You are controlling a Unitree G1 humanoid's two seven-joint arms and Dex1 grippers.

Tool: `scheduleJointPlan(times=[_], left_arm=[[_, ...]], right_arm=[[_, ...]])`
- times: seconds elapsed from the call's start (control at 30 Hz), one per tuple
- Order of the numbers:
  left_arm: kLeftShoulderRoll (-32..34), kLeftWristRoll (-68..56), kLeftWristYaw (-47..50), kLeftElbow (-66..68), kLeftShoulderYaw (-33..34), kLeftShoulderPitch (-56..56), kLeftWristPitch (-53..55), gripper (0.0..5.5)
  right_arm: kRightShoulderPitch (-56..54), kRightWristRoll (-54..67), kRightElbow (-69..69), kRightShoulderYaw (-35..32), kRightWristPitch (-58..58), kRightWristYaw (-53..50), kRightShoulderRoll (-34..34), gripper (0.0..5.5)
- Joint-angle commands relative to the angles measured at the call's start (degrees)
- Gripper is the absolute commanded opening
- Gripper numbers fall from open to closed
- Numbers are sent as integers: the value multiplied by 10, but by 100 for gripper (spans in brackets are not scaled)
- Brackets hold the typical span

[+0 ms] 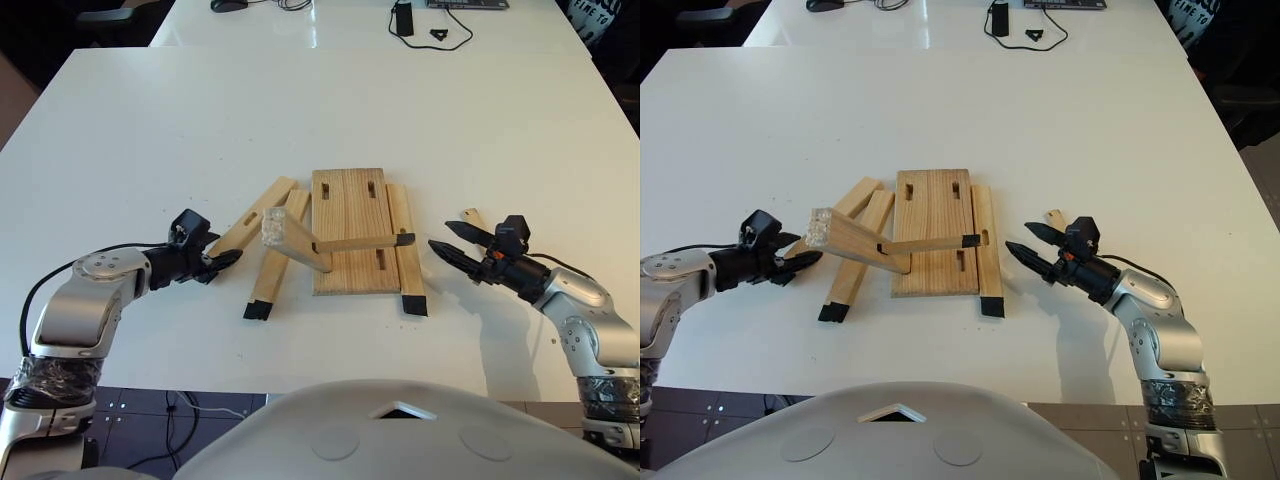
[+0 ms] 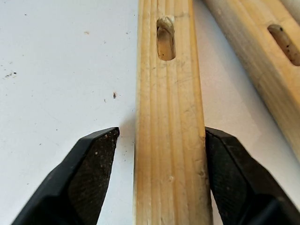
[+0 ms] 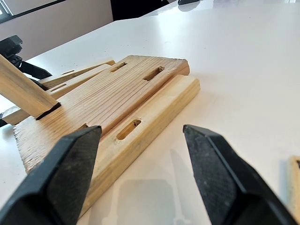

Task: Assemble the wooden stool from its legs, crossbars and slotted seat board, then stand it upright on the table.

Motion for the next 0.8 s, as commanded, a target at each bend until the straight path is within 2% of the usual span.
scheduleJointPlan(times=[0.03,0.13,0.27,0.37,0.53,0.63,0.8], left_arm=[[-7,6,2,4,-7,-1,-3,237],[-12,7,6,10,-3,-2,-6,202],[-24,6,19,10,9,-14,-17,202],[-60,-31,48,-14,55,-72,-13,202],[-92,-172,55,-117,133,-166,33,202],[-95,-280,71,-158,168,-223,75,202],[-63,-468,58,-211,192,-294,105,202]], right_arm=[[-9,-7,2,3,-5,0,-3,319],[-10,-4,2,-1,-5,0,-5,319],[-15,4,2,-14,-2,-1,-7,319],[-28,20,0,-41,5,-5,-13,319],[-119,150,-46,-128,85,-53,-15,319],[-196,276,-113,-161,140,-114,-12,319],[-290,419,-197,-127,194,-163,-11,319]])
